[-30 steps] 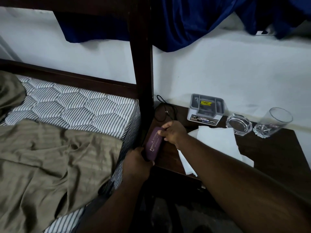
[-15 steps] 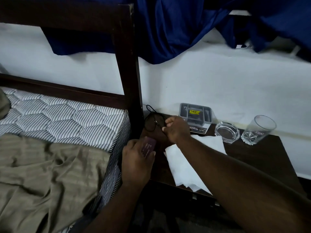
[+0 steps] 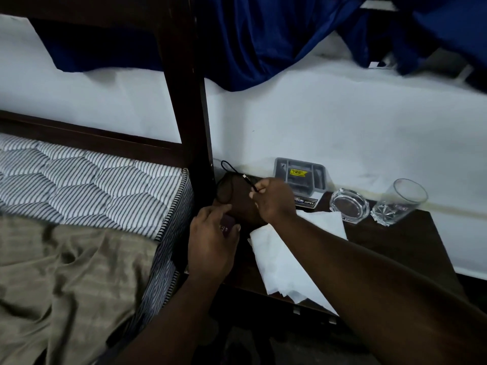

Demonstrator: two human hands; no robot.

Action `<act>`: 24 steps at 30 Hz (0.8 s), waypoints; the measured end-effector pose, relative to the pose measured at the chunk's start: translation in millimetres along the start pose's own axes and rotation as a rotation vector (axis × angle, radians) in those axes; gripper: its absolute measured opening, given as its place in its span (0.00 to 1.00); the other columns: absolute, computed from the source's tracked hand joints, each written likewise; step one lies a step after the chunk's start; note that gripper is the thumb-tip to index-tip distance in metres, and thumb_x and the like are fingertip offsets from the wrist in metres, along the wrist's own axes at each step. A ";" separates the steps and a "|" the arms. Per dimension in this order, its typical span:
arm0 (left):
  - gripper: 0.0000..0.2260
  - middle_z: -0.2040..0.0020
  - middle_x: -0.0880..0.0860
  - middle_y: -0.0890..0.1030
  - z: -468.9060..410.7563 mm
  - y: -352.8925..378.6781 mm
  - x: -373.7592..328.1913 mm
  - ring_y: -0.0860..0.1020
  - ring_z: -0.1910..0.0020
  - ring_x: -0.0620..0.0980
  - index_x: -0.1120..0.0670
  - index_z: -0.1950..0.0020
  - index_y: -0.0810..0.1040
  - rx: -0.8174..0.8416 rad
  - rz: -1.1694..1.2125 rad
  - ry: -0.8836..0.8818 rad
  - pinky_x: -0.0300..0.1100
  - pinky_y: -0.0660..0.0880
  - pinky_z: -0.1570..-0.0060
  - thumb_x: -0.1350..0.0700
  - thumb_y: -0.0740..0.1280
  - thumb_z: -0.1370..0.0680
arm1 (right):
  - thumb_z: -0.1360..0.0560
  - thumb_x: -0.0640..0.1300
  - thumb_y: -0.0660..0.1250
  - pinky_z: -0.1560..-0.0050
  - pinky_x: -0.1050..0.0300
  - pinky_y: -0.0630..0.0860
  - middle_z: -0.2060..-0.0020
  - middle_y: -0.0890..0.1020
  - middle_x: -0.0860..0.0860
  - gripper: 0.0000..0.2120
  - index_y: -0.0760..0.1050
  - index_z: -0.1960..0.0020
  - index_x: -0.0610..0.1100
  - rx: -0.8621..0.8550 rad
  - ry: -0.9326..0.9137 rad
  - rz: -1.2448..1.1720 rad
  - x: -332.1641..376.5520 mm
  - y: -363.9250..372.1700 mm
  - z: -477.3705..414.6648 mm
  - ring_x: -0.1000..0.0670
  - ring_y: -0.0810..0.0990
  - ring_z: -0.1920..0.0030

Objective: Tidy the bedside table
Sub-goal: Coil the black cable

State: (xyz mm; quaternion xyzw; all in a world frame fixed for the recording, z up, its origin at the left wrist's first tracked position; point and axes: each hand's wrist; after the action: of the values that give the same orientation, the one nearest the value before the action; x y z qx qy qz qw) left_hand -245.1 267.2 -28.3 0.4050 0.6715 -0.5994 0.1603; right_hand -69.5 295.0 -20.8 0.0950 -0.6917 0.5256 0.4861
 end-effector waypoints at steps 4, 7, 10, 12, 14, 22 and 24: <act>0.20 0.41 0.48 0.78 -1.9 -3.2 -8.0 0.80 0.45 0.50 0.48 0.34 0.79 -0.030 0.116 0.002 0.54 0.80 0.43 0.56 0.75 0.26 | 0.36 0.48 0.74 0.56 0.35 0.83 0.66 0.86 0.45 0.09 0.82 0.59 0.44 -0.014 0.018 -0.247 5.6 -12.8 -10.4 0.44 0.85 0.64; 0.19 0.40 0.49 0.78 -9.5 -12.1 -21.0 0.80 0.45 0.50 0.49 0.33 0.78 -0.085 0.136 0.044 0.53 0.80 0.43 0.57 0.73 0.25 | 0.33 0.45 0.75 0.57 0.40 0.84 0.70 0.85 0.46 0.03 0.82 0.62 0.46 -0.056 -0.034 -0.325 37.9 -41.2 2.5 0.47 0.83 0.69; 0.18 0.39 0.52 0.80 -23.1 -25.2 -37.5 0.78 0.45 0.48 0.52 0.33 0.78 -0.116 0.166 0.099 0.45 0.77 0.44 0.59 0.70 0.23 | 0.30 0.37 0.76 0.54 0.40 0.85 0.70 0.85 0.48 0.06 0.83 0.64 0.45 -0.071 -0.033 -0.448 63.9 -65.3 11.4 0.48 0.83 0.69; 0.18 0.41 0.52 0.80 -32.5 -30.6 -46.2 0.78 0.47 0.46 0.54 0.33 0.79 -0.068 0.202 0.043 0.41 0.75 0.47 0.61 0.71 0.23 | 0.29 0.35 0.76 0.52 0.37 0.85 0.70 0.85 0.48 0.09 0.83 0.64 0.47 -0.077 -0.036 -0.510 79.3 -79.3 16.4 0.46 0.83 0.68; 0.21 0.41 0.54 0.80 -42.0 -26.2 -47.5 0.80 0.45 0.50 0.53 0.32 0.78 0.072 0.270 -0.117 0.45 0.78 0.44 0.62 0.72 0.25 | 0.28 0.34 0.75 0.50 0.36 0.83 0.70 0.84 0.47 0.10 0.82 0.64 0.47 -0.067 -0.044 -0.564 93.8 -90.5 22.2 0.45 0.82 0.67; 0.35 0.32 0.54 0.75 -77.9 -17.2 -85.8 0.83 0.43 0.60 0.44 0.22 0.66 0.265 0.340 -0.144 0.59 0.80 0.40 0.59 0.74 0.26 | 0.25 0.32 0.73 0.52 0.50 0.84 0.63 0.83 0.39 0.05 0.83 0.50 0.32 -0.007 -0.130 -0.655 126.0 -133.3 52.9 0.43 0.82 0.62; 0.32 0.31 0.52 0.75 -87.8 -20.0 -99.4 0.83 0.42 0.61 0.42 0.24 0.68 0.258 0.324 -0.131 0.59 0.80 0.39 0.56 0.74 0.26 | 0.25 0.33 0.74 0.50 0.49 0.85 0.62 0.84 0.39 0.06 0.83 0.49 0.32 0.001 -0.157 -0.667 132.5 -143.6 60.8 0.44 0.83 0.62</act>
State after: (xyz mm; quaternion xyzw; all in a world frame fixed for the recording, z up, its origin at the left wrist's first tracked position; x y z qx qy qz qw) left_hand -174.5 315.2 75.0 0.4850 0.5034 -0.6719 0.2447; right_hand -79.6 233.8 174.2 0.3564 -0.6576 0.3288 0.5765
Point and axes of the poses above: each hand's wrist, its own z-axis away from the middle knuckle, its own y-axis out of the palm, x = y × z
